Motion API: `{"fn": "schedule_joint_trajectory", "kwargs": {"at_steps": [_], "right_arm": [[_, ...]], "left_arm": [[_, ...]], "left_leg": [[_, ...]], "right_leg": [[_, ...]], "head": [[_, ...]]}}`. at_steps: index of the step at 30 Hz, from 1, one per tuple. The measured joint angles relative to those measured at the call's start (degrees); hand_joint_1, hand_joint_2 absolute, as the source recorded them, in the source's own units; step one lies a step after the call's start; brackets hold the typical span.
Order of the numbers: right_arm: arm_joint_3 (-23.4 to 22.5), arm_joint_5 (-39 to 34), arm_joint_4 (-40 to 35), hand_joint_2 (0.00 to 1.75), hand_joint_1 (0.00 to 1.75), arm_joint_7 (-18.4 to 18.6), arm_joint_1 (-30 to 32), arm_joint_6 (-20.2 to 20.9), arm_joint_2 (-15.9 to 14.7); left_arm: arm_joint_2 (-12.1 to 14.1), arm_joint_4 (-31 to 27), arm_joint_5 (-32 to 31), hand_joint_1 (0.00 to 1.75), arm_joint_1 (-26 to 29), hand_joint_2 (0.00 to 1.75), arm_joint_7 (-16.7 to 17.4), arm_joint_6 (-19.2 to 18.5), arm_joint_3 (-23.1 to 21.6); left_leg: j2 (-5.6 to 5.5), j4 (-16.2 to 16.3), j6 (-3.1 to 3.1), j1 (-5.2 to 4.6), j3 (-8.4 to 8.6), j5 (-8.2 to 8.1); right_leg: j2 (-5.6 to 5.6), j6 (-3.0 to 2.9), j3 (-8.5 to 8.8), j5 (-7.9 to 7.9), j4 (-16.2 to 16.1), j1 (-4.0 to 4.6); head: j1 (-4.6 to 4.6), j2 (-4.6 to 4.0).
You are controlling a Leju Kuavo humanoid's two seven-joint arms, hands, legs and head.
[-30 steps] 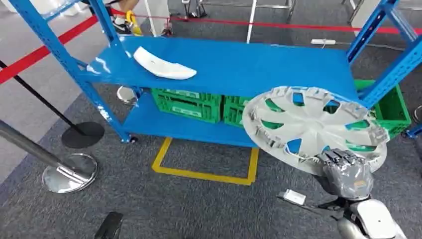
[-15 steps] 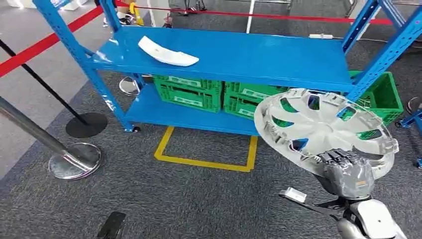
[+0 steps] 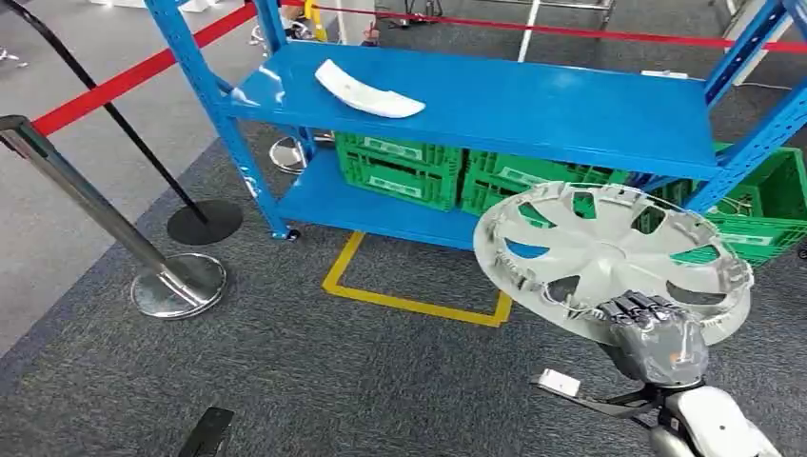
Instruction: Take the parts from the cabinet and place them on the table.
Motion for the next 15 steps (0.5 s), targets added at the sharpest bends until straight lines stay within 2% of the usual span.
{"fn": "schedule_joint_trajectory", "kwargs": {"at_steps": [1, 2, 3, 4, 5, 6, 7, 8, 9, 10, 11, 12, 13, 15], "right_arm": [[0.11, 0.0, 0.04, 1.75, 1.75, 0.0, 0.02, 0.0, 0.0], [0.24, 0.02, 0.04, 1.75, 1.75, 0.0, -0.05, 0.0, -0.06], [0.31, 0.02, 0.04, 1.75, 1.75, 0.0, 0.0, 0.0, -0.07], [0.37, 0.09, 0.07, 1.75, 1.75, 0.09, 0.04, 0.0, -0.11], [0.41, 0.15, 0.07, 1.75, 1.75, 0.3, 0.07, 0.0, -0.17], [0.46, 0.26, 0.07, 1.75, 1.75, 0.46, 0.1, 0.0, -0.22], [0.52, 0.33, 0.07, 1.75, 1.75, 0.61, 0.15, 0.0, -0.28], [0.59, 0.35, 0.07, 1.75, 1.75, 0.83, 0.19, 0.0, -0.31], [0.61, 0.35, 0.07, 1.75, 1.75, 0.98, 0.19, 0.0, -0.33], [0.63, 0.37, 0.07, 1.75, 1.75, 1.11, 0.16, 0.0, -0.37], [0.66, 0.37, 0.04, 1.75, 1.75, 1.16, 0.15, 0.0, -0.39], [0.66, 0.39, 0.04, 1.75, 1.75, 1.29, 0.25, 0.0, -0.46], [0.66, 0.37, 0.04, 1.75, 1.75, 1.4, 0.26, 0.0, -0.68], [0.76, 0.35, 0.04, 1.75, 1.75, 1.46, 0.22, 0.0, -0.81]], "left_arm": [[0.09, 0.0, 0.0, 0.0, 0.05, 0.0, 0.0, 0.0, 0.02], [0.15, 0.0, 0.02, 0.0, 0.11, 0.0, 0.0, 0.02, 0.02], [0.13, 0.0, 0.0, 0.0, -0.03, 0.0, 0.0, 0.02, 0.02], [0.11, 0.0, 0.0, 0.0, -0.16, 0.0, 0.0, 0.02, 0.02], [0.04, 0.0, 0.0, 0.0, -0.18, 0.0, 0.0, 0.02, 0.02], [-0.02, 0.0, -0.06, 0.0, -0.11, 0.0, 0.0, 0.0, 0.02], [0.0, 0.0, -0.07, 0.0, -0.02, 0.0, 0.0, 0.0, 0.02], [0.0, 0.0, -0.07, 0.0, 0.06, 0.0, 0.02, 0.0, 0.02], [0.02, 0.0, -0.07, 0.0, 0.07, 0.0, 0.07, 0.0, 0.04], [0.04, 0.0, -0.09, 0.0, 0.03, 0.0, 0.07, 0.0, 0.04], [0.11, 0.0, -0.09, 0.0, -0.07, 0.0, 0.07, 0.0, 0.04], [0.09, 0.0, -0.15, 0.0, -0.3, 0.0, 0.07, 0.0, 0.02], [0.09, 0.0, -0.15, 0.0, -0.48, 0.0, 0.07, 0.0, 0.02], [0.07, 0.0, -0.17, 0.0, -0.24, 0.0, 0.07, 0.0, 0.04]], "left_leg": [[-0.6, 0.16, -0.24, -0.08, -0.23, -0.07], [1.38, 0.94, -0.6, -0.27, -0.77, -0.98], [3.08, 3.63, -0.96, -0.28, -2.1, -2.84], [4.07, 7.89, -1.31, -0.12, -4.2, -5.02], [4.69, 13.1, -1.55, 0.06, -6.73, -7.15], [4.86, 16.99, -1.71, 0.19, -8.6, -8.34], [4.94, 18.21, -1.74, 0.28, -9.29, -8.2], [5.04, 16.9, -1.73, 0.31, -8.59, -6.78], [5.21, 13.48, -1.64, 0.31, -6.87, -4.59], [6.09, 7.97, -1.4, 0.24, -3.91, -1.9], [8.26, 3.02, -1.05, 0.03, -1.09, -0.12], [10.55, 0.28, -0.95, -0.4, 0.12, -0.22], [9.55, 0.32, -0.23, -0.36, -0.16, -0.17], [8.37, 0.32, 0.27, -0.65, -0.69, 0.0]], "right_leg": [[-0.65, -0.5, -0.04, 0.3, -0.41, -0.4], [-1.39, -0.78, 0.04, 0.46, -0.58, -0.39], [-2.0, -1.11, 0.0, 0.53, -0.63, -0.4], [-2.68, -1.24, -0.12, 0.54, -0.63, -0.37], [-3.45, -1.28, -0.2, 0.55, -0.62, -0.33], [-4.23, -1.28, -0.27, 0.55, -0.62, -0.31], [-4.86, -1.28, -0.3, 0.55, -0.61, -0.31], [-5.55, -1.28, -0.3, 0.55, -0.61, -0.31], [-6.18, -1.27, -0.29, 0.55, -0.61, -0.31], [-6.85, -1.21, -0.2, 0.53, -0.62, -0.31], [-7.42, -1.02, -0.08, 0.51, -0.62, -0.23], [-7.93, -0.6, -0.16, 0.32, -0.31, 0.26], [-8.28, -0.25, -0.35, 0.41, -0.25, 0.37], [-9.66, 0.29, -0.22, 0.62, -0.53, 0.27]], "head": [[0.0, 0.0], [-0.08, 0.0], [-0.63, 0.0], [-0.61, 0.0], [-0.66, 0.0], [-0.63, 0.0], [-0.66, 0.0], [-0.66, 0.0], [-0.66, 0.0], [-0.66, 0.0], [-0.66, 0.0], [-0.72, 0.0], [-0.62, 0.0], [-0.48, 0.0]]}}
